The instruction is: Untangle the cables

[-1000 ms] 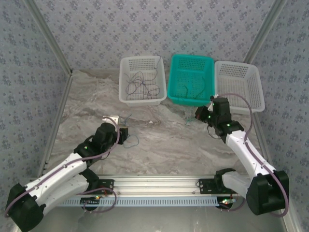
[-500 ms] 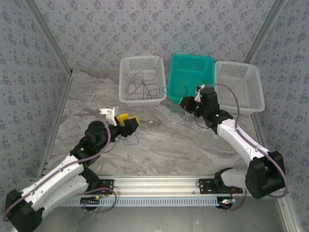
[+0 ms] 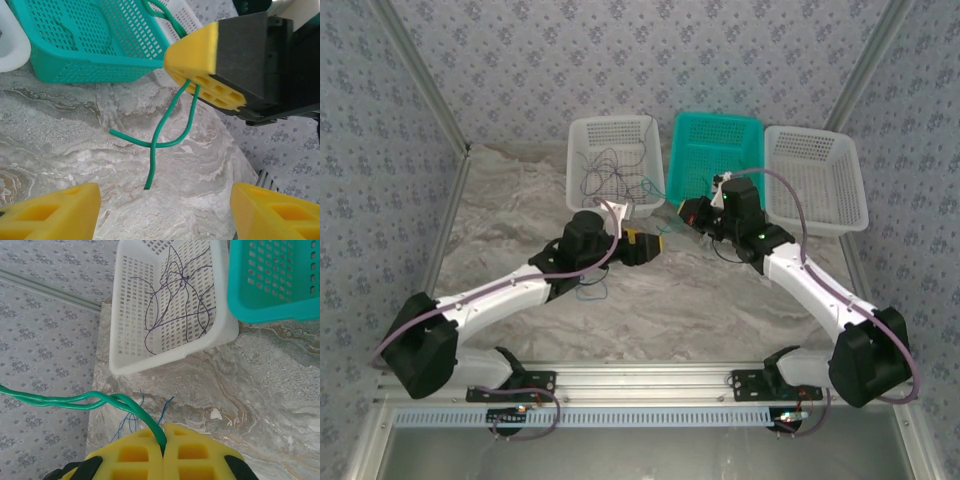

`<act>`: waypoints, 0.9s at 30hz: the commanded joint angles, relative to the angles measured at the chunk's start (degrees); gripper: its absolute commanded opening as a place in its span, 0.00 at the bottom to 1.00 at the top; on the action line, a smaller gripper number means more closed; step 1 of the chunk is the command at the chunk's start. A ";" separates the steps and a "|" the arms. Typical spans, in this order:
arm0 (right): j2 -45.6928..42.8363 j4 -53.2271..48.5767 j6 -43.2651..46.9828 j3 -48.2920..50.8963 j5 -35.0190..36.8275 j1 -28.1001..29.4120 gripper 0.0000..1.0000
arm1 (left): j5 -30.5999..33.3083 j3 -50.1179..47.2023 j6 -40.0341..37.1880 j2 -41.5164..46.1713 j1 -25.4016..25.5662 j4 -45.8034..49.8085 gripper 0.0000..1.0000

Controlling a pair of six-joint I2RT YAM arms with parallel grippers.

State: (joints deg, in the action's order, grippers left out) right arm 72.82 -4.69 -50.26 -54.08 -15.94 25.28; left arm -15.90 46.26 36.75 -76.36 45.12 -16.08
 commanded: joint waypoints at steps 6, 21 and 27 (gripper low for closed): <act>0.14 -1.19 -1.82 -3.13 -1.70 1.23 0.00 | -2.03 4.74 0.50 -4.74 -0.25 -1.94 0.61; -0.72 -8.16 4.32 -3.09 1.71 1.24 0.00 | -0.78 1.78 1.20 -3.35 -0.38 -6.73 0.00; -3.36 -13.43 10.19 0.90 4.14 -4.12 0.05 | 1.61 -0.38 1.13 2.37 -3.11 -3.95 0.00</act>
State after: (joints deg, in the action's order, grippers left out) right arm 71.64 -12.23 -44.88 -55.24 -16.93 25.93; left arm -17.63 46.50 38.02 -78.87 44.75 -19.59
